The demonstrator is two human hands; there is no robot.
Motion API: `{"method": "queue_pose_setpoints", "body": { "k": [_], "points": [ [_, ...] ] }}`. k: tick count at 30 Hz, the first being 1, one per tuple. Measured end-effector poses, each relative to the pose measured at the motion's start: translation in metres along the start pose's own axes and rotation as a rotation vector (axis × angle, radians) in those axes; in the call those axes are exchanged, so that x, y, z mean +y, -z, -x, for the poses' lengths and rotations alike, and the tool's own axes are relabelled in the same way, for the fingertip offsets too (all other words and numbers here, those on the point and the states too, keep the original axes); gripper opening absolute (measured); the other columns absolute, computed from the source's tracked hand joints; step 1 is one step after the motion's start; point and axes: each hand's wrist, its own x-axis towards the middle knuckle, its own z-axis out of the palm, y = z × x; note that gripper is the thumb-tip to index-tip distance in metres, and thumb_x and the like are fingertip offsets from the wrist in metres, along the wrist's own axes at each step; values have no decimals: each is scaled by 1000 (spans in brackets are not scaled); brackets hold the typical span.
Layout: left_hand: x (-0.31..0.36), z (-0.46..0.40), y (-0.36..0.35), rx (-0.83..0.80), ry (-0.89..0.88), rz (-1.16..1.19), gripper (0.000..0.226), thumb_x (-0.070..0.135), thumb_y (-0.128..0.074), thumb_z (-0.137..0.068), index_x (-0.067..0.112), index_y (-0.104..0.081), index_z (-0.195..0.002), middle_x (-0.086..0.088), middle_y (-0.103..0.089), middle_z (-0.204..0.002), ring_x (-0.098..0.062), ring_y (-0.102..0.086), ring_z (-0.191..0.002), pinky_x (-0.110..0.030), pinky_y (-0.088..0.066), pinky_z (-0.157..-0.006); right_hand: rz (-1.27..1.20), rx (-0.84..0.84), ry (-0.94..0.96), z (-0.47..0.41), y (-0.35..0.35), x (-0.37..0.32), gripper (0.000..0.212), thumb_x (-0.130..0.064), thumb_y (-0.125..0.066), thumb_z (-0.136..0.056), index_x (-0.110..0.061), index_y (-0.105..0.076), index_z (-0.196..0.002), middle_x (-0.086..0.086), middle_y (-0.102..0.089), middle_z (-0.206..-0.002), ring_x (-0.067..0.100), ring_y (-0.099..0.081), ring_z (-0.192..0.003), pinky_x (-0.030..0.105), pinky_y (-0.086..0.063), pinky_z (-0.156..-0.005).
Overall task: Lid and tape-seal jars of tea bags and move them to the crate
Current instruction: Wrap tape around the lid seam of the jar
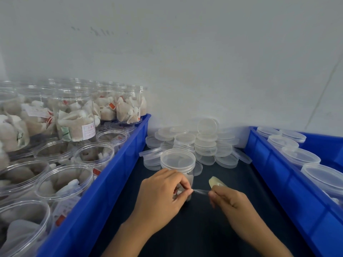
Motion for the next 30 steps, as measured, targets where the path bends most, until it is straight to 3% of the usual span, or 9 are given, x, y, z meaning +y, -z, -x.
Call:
{"method": "queue_pose_setpoints", "body": {
  "k": [3, 5, 8, 11, 14, 18, 24, 27, 30],
  "points": [
    [1, 1, -3, 68, -10, 96, 16, 38, -54, -93, 27, -63, -101, 21, -58, -84, 3, -56, -73, -10, -43, -62, 102, 113, 75, 2, -2, -5, 31, -37, -48, -96, -30, -49, -66, -4, -52, -71, 8, -49, -64, 26, -42, -59],
    [3, 0, -6, 200, -11, 158, 26, 32, -46, -99, 26, -52, -124, 17, -59, -101, 0, -60, -82, -15, -49, -67, 189, 184, 133, 4, -1, -8, 32, -40, -44, -96, -26, -48, -68, -4, -49, -74, 11, -48, -67, 32, -45, -60],
    [-2, -2, -11, 406, 56, 163, 54, 38, -58, -91, 28, -36, -139, 5, -45, -137, -16, -53, -122, -30, -47, -97, 275, 284, 222, 6, 2, -12, 30, -40, -44, -96, -22, -49, -72, -6, -46, -73, 12, -46, -65, 33, -45, -53],
    [-13, -3, -13, 260, 260, 351, 84, 61, -73, -71, 56, -21, -136, 1, -24, -154, -12, -26, -143, -27, -26, -112, 363, 343, 282, 7, 7, -17, 36, -43, -39, -93, -18, -56, -72, -8, -44, -70, 11, -45, -55, 25, -39, -43],
    [-21, -3, -25, 121, 334, 431, 98, 56, -81, -56, 55, -23, -135, 11, -26, -151, -5, -29, -140, -30, -29, -114, 402, 373, 290, 7, 11, -19, 40, -46, -38, -92, -18, -57, -70, -10, -44, -68, 10, -45, -50, 23, -39, -39],
    [-26, -10, -34, 78, 410, 564, 79, 53, -82, -58, 60, -36, -123, 25, -48, -133, 2, -45, -126, -34, -40, -108, 319, 391, 252, 7, 10, -17, 40, -54, -38, -89, -23, -53, -68, -8, -44, -68, 10, -50, -63, 32, -48, -48],
    [-31, -12, -28, 53, 444, 784, 59, 37, -81, -67, 47, -48, -114, 20, -66, -106, -8, -69, -94, -22, -56, -74, 167, 449, 197, 7, 13, -13, 41, -57, -40, -88, -24, -42, -63, -5, -43, -66, 15, -44, -57, 22, -34, -50],
    [-24, -11, -29, 8, 471, 896, 50, 43, -70, -68, 39, -48, -113, 9, -69, -98, -21, -71, -88, -28, -57, -72, 70, 470, 173, 6, 14, -16, 40, -57, -42, -86, -26, -42, -62, -4, -46, -67, 17, -44, -54, 31, -41, -48],
    [-15, -9, -31, -13, 438, 881, 38, 29, -65, -78, 40, -47, -110, 14, -67, -93, -13, -69, -80, -21, -54, -67, -11, 443, 126, 5, 11, -21, 43, -60, -41, -82, -23, -44, -60, -3, -47, -64, 19, -44, -53, 43, -46, -53]
  ]
}}
